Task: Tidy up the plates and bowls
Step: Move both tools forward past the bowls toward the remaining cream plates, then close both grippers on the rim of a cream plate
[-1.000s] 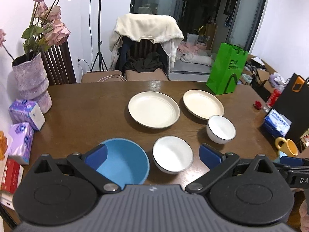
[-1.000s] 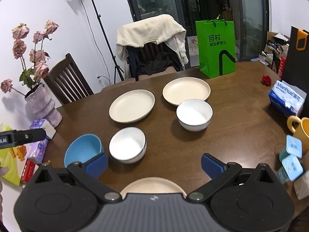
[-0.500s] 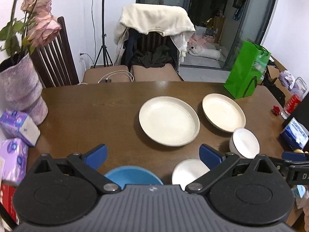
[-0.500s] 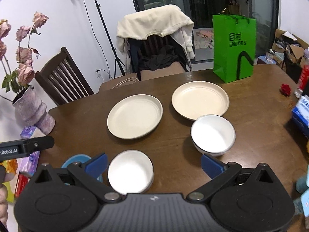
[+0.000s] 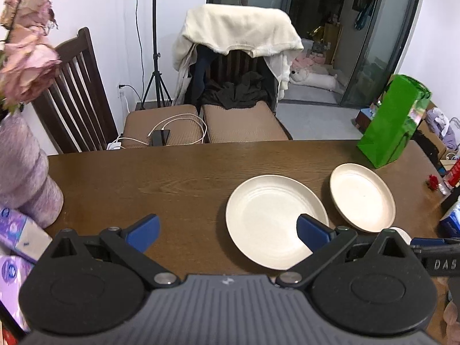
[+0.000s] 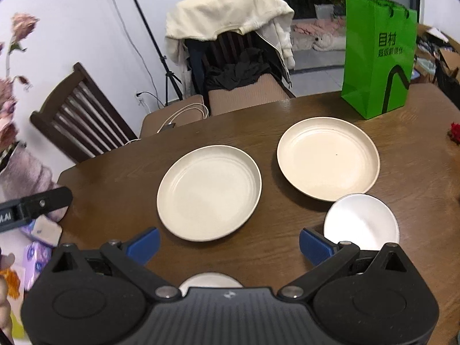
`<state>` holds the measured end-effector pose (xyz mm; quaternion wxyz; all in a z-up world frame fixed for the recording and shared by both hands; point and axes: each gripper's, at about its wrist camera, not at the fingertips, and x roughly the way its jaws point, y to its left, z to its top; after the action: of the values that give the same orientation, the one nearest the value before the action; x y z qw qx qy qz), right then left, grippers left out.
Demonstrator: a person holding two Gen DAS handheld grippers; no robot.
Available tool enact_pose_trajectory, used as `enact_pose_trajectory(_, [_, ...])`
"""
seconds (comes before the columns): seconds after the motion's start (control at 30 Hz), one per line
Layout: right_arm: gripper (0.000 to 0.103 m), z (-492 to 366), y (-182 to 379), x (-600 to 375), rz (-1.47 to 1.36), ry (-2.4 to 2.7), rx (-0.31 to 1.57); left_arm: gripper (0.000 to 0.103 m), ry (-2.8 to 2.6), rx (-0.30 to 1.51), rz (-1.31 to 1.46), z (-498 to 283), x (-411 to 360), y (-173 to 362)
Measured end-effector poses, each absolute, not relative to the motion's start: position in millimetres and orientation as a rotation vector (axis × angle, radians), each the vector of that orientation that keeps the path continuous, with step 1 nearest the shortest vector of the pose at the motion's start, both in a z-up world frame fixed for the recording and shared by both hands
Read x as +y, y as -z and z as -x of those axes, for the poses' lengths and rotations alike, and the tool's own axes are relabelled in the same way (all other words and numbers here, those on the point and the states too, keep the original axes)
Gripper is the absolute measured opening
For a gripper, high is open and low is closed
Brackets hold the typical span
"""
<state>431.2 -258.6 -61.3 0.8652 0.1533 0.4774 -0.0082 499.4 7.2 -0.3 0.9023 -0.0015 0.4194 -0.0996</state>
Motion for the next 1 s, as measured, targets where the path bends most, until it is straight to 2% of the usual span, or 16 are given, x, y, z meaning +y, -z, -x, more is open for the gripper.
enact_pose_trajectory(0.23, [0.103,-481.6,91.8,-269.0,-0.363,0.077,1.054,0.103,0.217,0.896,-0.021,-543.8,4.5,18.2])
enact_pose_trajectory(0.57, [0.103,-534.9,140.2,-270.6,-0.378,0.119,1.128,0.103,0.216,1.009,-0.048,-600.7,-9.0,74.8])
enact_pose_trajectory(0.73, [0.096,-550.0,161.0,-269.1,-0.390,0.134,1.150,0.103,0.207,1.043,-0.029,-623.9,-13.2,98.4])
enact_pose_trajectory(0.83, [0.089,-555.4,172.2,-268.0,-0.400,0.139,1.155,0.100,0.194,1.065,-0.011,-634.9,-12.4,110.8])
enact_pose_trajectory(0.93, [0.080,-560.4,182.8,-266.9,-0.387,0.152,1.170,0.092,0.193,1.091,-0.003,-644.1,-13.2,124.3])
enact_pose_trajectory(1.0, [0.067,-562.3,189.0,-266.9,-0.384,0.162,1.177,0.086,0.198,1.111,0.003,-646.1,-14.0,132.9])
